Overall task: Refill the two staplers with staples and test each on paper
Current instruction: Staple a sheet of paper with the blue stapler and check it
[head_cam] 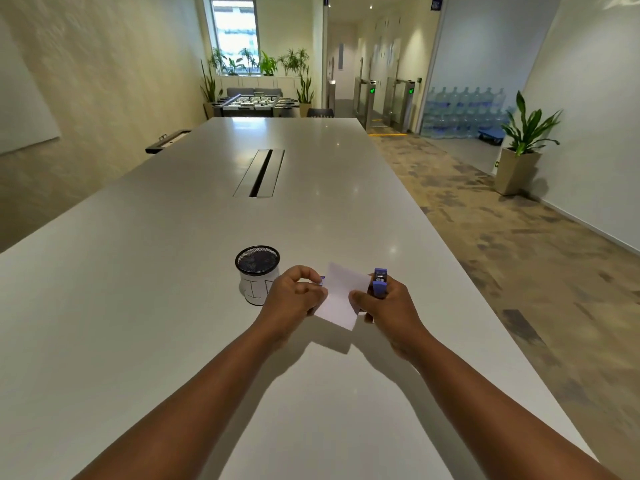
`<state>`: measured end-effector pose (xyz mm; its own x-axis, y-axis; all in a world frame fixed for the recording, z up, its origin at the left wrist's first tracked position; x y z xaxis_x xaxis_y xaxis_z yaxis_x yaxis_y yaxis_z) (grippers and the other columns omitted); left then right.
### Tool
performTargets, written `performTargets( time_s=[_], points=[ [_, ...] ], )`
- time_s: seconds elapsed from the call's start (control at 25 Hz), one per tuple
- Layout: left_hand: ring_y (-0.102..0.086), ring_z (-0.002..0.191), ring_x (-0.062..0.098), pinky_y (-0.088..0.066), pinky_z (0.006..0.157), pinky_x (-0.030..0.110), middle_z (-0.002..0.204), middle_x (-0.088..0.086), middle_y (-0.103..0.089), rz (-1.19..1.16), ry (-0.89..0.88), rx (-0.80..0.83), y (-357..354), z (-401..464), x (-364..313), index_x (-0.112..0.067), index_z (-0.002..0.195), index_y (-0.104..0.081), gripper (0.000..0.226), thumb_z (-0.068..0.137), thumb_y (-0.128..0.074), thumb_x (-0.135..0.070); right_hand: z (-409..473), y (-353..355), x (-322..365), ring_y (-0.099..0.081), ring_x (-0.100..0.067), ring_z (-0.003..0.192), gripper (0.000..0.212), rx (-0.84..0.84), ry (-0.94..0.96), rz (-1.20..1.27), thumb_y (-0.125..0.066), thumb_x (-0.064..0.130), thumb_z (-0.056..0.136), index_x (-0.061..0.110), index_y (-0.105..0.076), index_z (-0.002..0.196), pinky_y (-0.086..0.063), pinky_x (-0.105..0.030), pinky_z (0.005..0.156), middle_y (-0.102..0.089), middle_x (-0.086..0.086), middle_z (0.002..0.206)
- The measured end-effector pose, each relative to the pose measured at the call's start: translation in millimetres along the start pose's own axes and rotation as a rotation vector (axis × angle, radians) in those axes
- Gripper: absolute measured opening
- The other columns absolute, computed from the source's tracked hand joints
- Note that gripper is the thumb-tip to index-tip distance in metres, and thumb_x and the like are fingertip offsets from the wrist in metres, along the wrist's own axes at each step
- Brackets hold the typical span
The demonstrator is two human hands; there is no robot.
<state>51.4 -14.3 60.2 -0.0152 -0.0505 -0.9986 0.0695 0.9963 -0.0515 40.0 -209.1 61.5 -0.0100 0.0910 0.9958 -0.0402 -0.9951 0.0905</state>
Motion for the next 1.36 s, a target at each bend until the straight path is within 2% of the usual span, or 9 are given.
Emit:
performTargets(
  time_s=[0.08, 0.2, 0.36, 0.44, 0.56, 0.68, 0.96, 1.16, 1.36],
  points=[
    [-0.047, 0.062, 0.018, -0.043, 0.063, 0.029, 0.072, 0.004, -0.065, 0.035, -0.003, 0.043, 2, 0, 0, -0.02, 0.082, -0.074, 0.024, 0.089, -0.068, 0.003, -1, 2, 0, -0.066, -0.004, 0.061, 0.019, 0.032, 0.0, -0.008, -0.074, 0.007, 0.087, 0.021, -0.068, 0.099, -0.05, -0.017, 0.053, -0.074, 0.01, 0.073],
    [-0.058, 0.077, 0.021, -0.052, 0.071, 0.029, 0.088, 0.01, -0.071, 0.076, 0.064, 0.074, 0, -1, -4, -0.021, 0.087, -0.081, 0.032, 0.091, -0.061, 0.004, -2, 5, 1, -0.062, -0.007, 0.06, 0.018, 0.049, 0.026, 0.002, -0.071, 0.0, 0.087, 0.017, -0.066, 0.091, -0.05, -0.02, 0.054, -0.071, 0.007, 0.071],
    [-0.071, 0.087, 0.027, -0.061, 0.071, 0.03, 0.101, 0.012, -0.077, -0.159, 0.121, 0.159, -1, 0, -10, -0.009, 0.096, -0.079, 0.047, 0.087, -0.041, 0.017, -2, 7, 2, -0.056, -0.012, 0.057, 0.017, 0.04, 0.052, 0.061, -0.066, -0.005, 0.085, 0.01, -0.061, 0.082, -0.048, -0.024, 0.053, -0.063, 0.001, 0.066],
    [-0.073, 0.097, 0.024, -0.062, 0.081, 0.03, 0.111, 0.007, -0.076, -0.193, 0.088, 0.255, 1, -2, -8, -0.009, 0.105, -0.077, 0.043, 0.089, -0.05, 0.02, -2, 7, 3, -0.058, -0.016, 0.06, 0.019, 0.044, 0.025, 0.133, -0.063, -0.007, 0.086, 0.011, -0.06, 0.079, -0.049, -0.03, 0.055, -0.063, -0.003, 0.069],
    [-0.071, 0.101, 0.015, -0.058, 0.089, 0.027, 0.118, -0.003, -0.076, -0.103, -0.036, 0.301, 5, -3, -6, -0.017, 0.098, -0.08, 0.028, 0.088, -0.07, 0.007, -3, 8, 2, -0.062, -0.02, 0.062, 0.02, 0.075, -0.095, 0.316, -0.059, -0.008, 0.088, 0.011, -0.059, 0.083, -0.048, -0.03, 0.054, -0.066, -0.009, 0.075],
    [-0.07, 0.103, 0.015, -0.056, 0.09, 0.028, 0.125, 0.0, -0.074, -0.104, -0.121, 0.27, 5, -1, -6, -0.017, 0.097, -0.082, 0.015, 0.083, -0.078, -0.022, -7, 8, -1, -0.071, -0.022, 0.07, 0.015, 0.159, -0.191, 0.402, -0.054, -0.004, 0.094, 0.01, -0.06, 0.096, -0.049, -0.026, 0.054, -0.072, -0.009, 0.084],
    [-0.073, 0.093, 0.017, -0.059, 0.087, 0.03, 0.098, 0.007, -0.08, -0.049, -0.187, 0.157, 3, -2, -9, -0.013, 0.086, -0.081, 0.006, 0.081, -0.083, -0.017, -7, 10, 11, -0.063, -0.015, 0.082, 0.009, 0.138, 0.03, 0.245, -0.072, 0.033, 0.082, 0.025, -0.07, 0.086, -0.043, -0.029, 0.059, -0.072, -0.011, 0.096],
    [-0.075, 0.104, 0.02, -0.058, 0.088, 0.027, 0.093, 0.012, -0.08, -0.022, -0.225, 0.137, 0, -6, -12, -0.006, 0.085, -0.078, 0.003, 0.084, -0.08, -0.005, -7, 7, 15, -0.066, -0.011, 0.073, 0.008, 0.215, 0.173, 0.053, -0.08, 0.02, 0.082, 0.02, -0.075, 0.089, -0.053, -0.021, 0.065, -0.075, 0.003, 0.083],
    [-0.076, 0.088, 0.017, -0.056, 0.078, 0.024, 0.082, 0.008, -0.078, -0.027, -0.248, 0.089, -5, -9, -12, -0.004, 0.083, -0.073, 0.009, 0.082, -0.08, 0.001, -8, 5, 12, -0.063, -0.011, 0.067, 0.012, 0.142, 0.213, -0.016, -0.077, 0.009, 0.083, 0.018, -0.07, 0.079, -0.053, -0.023, 0.063, -0.07, 0.004, 0.073]
  ],
)
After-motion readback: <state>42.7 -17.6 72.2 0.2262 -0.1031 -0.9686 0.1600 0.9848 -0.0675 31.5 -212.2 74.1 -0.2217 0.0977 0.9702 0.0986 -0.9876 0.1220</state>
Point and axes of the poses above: each hand's wrist, its own z-axis towards the middle knuckle, its own y-axis out of the back of the hand, x = y × z, the point moved 1 cm from there along z, towards the middle knuckle
